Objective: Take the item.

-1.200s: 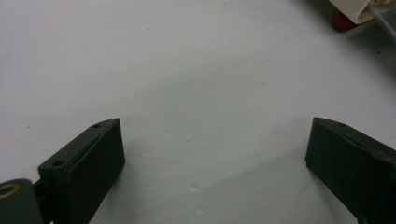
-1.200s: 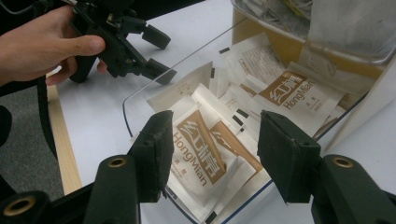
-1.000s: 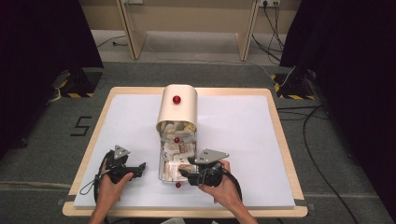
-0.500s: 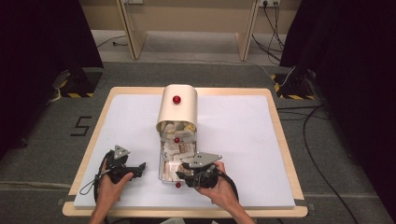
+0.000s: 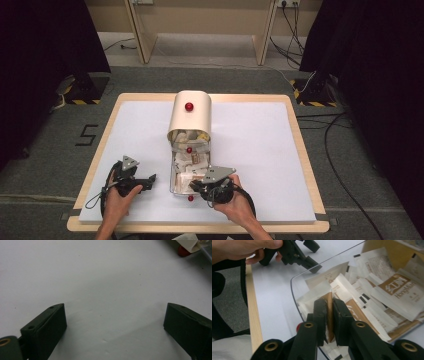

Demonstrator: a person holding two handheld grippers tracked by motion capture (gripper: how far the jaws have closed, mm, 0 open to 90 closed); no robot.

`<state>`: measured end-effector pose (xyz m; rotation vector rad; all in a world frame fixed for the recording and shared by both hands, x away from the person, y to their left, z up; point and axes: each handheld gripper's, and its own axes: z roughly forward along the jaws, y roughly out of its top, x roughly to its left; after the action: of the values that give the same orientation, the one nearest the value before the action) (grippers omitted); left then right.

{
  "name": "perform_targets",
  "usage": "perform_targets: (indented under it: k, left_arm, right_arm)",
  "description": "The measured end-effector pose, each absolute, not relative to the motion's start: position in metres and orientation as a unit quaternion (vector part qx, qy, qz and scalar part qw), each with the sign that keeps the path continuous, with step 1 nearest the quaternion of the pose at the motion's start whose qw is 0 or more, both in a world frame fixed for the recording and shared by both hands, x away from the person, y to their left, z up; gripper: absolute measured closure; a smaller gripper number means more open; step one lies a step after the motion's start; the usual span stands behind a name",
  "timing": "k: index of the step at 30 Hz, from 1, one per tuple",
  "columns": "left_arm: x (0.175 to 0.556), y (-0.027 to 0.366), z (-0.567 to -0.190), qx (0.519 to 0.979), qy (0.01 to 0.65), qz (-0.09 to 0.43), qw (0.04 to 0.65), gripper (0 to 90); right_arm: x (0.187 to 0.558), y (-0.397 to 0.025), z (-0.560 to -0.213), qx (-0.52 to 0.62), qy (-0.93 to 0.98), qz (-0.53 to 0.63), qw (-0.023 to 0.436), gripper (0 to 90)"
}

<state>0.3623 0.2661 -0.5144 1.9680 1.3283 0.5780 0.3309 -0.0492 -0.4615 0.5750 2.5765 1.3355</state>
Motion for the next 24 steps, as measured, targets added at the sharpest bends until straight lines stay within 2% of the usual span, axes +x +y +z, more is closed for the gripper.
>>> perform_targets:
  k: [12,24]
  left_arm:
    - [0.362,0.266,-0.514,0.757,0.511,0.222,0.342,3.8]
    - [0.362,0.266,-0.514,0.757,0.511,0.222,0.342,3.8]
  right_arm:
    - [0.333,-0.058,-0.449,0.208,0.849,0.476,0.095,86.8]
    - [0.335,-0.075,-0.426,0.222,0.823,0.508,0.127,86.7]
